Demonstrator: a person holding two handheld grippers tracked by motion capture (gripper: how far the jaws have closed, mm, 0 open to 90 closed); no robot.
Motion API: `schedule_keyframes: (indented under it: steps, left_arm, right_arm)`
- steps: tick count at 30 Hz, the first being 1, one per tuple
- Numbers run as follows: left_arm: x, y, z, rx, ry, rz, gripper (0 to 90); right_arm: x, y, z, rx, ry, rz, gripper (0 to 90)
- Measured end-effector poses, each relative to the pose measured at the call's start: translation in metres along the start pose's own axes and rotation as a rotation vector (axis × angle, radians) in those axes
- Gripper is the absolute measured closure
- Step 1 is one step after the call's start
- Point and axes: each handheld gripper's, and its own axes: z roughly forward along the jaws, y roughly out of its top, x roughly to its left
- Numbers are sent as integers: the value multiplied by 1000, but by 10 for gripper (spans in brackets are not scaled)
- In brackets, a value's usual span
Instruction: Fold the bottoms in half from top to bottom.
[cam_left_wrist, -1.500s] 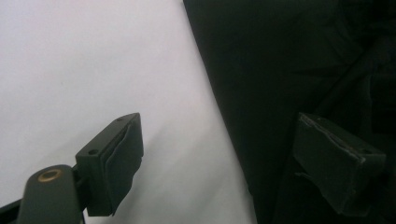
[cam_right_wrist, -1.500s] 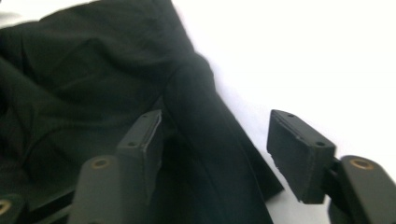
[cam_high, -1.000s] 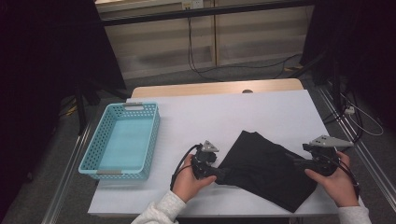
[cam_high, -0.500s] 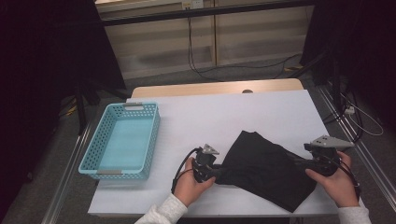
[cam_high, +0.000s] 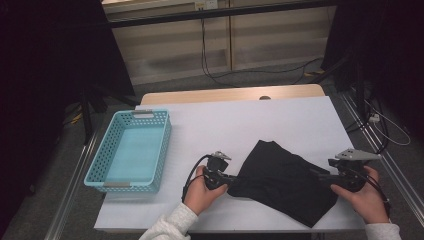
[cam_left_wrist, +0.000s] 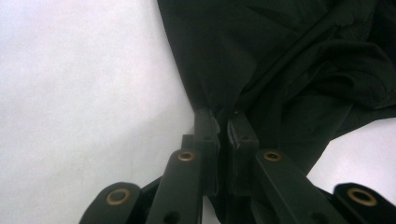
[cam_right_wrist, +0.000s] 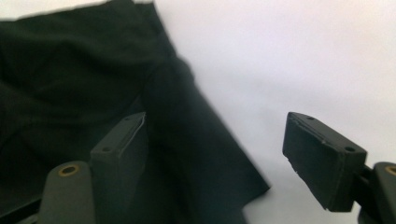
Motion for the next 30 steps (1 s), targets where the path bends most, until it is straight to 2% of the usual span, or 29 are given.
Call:
schedule_keyframes:
  steps: [3, 5, 6, 8, 9, 12, 13, 17, 18, 19, 20, 23, 25, 27, 28, 30]
  left_arm:
    - [1, 1, -1, 3, -3, 1, 847]
    - [4, 2, -1, 7, -11, -5, 847]
    - [5, 2, -1, 8, -14, -5, 847]
    - [5, 2, -1, 8, -18, -6, 847]
    - [5, 2, -1, 8, -18, -6, 847]
    - [5, 2, -2, 15, -20, -6, 848]
    - [5, 2, -2, 16, -19, -6, 849]
    - [5, 3, -2, 27, -20, -13, 851]
    - [5, 4, -2, 33, -22, -5, 851]
    - [5, 4, -2, 33, -22, -5, 851]
    - [6, 6, -3, 36, -15, -12, 852]
    - [12, 9, -8, 30, -21, -20, 853]
    - [16, 11, -13, 24, -14, -38, 854]
    - [20, 12, -16, 24, -12, -31, 853]
    - [27, 14, -22, 19, -4, -32, 854]
    - [35, 14, -29, 18, 17, -37, 854]
  right_arm:
    - [1, -4, 2, 13, -7, -10, 219]
    - [0, -10, 7, 50, -18, -25, 215]
    - [-1, -13, 8, 39, -4, -1, 222]
    - [-2, -15, 7, 28, 9, 3, 241]
    - [-3, -15, 7, 29, 15, -3, 271]
    - [-2, -15, 3, 42, 56, -11, 480]
    - [-1, -15, 2, 47, 73, -10, 517]
    - [1, -14, 3, 52, 78, 15, 583]
    - [1, -14, 3, 53, 86, 16, 654]
    - [2, -14, 4, 54, 112, 22, 763]
    - [4, -14, 5, 50, 145, 38, 766]
    - [8, -12, 7, 54, 134, 57, 772]
    - [14, -9, 9, 55, 147, 37, 782]
    - [17, -8, 11, 50, 161, 34, 785]
    - [26, -4, 16, 43, 170, 12, 791]
    - [31, -1, 20, 35, 185, 25, 796]
